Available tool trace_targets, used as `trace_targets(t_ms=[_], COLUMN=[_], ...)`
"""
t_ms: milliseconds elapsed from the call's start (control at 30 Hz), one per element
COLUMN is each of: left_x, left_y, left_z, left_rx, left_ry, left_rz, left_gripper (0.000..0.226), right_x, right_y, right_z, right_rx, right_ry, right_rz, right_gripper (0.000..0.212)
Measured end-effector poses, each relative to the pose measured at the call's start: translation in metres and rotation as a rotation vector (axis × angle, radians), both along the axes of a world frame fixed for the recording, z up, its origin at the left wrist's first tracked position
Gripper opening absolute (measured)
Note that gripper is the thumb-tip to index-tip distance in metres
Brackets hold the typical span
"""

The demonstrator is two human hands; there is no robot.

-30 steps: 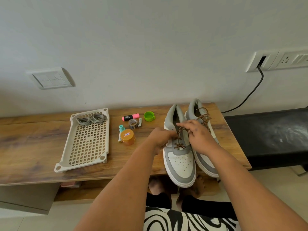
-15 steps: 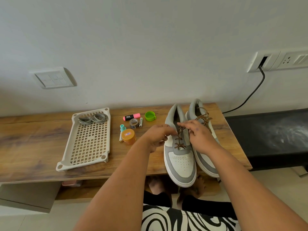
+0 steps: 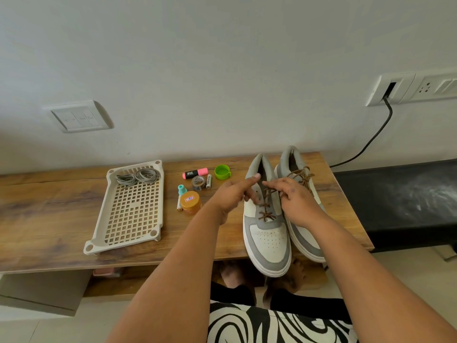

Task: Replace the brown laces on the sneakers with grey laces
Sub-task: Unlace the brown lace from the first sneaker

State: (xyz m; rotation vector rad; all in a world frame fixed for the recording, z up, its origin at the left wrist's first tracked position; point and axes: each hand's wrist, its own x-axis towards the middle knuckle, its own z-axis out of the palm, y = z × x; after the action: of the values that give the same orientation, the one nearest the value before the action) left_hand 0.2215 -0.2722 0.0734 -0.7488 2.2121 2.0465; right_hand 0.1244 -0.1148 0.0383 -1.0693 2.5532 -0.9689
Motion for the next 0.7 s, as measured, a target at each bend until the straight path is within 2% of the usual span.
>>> trace_targets(t_ms=[100,167,300,400,433,467,533,600,667,700], left_x=[-0.004,-0.005,-0.006,-0.002,-0.002,-0.001,-0.001,-0.001,-0.004,-0.005], left_y=[0.0,0.0,0.001,-0.005,-0.008,-0.011,-0.013,-0.011,-0.008,-0.006], left_z=[-0.017,-0.026,-0.018,-0.001,0.003,0.005,-0.005,-0.019,-0.026,-0.025], left_rx=[-0.35,-0.373,-0.201,0.158,0.23,0.205,-0.171,-0.521,-0.538,-0.554], left_ry=[-0.179,-0.205,-0.029,0.115,0.134,0.117,-0.044,-0.175,-0.181,-0.175], left_rz=[0.046,-0.007,-0.095,-0.056,-0.003,0.04,0.039,-0.016,-0.049,-0.079], left_gripper=[0.058,0.053,0.019,0.017,0.021,0.03,0.053,0.063,0.059,0.049], right_x=[-0.001,0.0,0.0,-0.001,-0.001,-0.001,-0.001,-0.001,-0.001,-0.001], right_y=[-0.001,-0.001,0.0,0.0,0.001,0.0,0.0,0.0,-0.001,-0.001], right_z=[0.0,0.001,0.001,0.001,0.001,0.001,0.002,0.001,0.0,0.0], right_rx=[-0.002,-0.008,-0.011,-0.013,-0.015,-0.017,-0.015,-0.012,-0.007,-0.003], right_ry=[0.002,0.002,0.001,-0.015,-0.022,-0.025,-0.019,-0.012,-0.016,-0.017], right_rz=[-0.005,-0.005,0.002,-0.003,-0.006,-0.006,-0.002,0.003,0.003,0.0], right_gripper=[0.054,0.053,0.053,0.052,0.052,0.052,0.053,0.054,0.054,0.054])
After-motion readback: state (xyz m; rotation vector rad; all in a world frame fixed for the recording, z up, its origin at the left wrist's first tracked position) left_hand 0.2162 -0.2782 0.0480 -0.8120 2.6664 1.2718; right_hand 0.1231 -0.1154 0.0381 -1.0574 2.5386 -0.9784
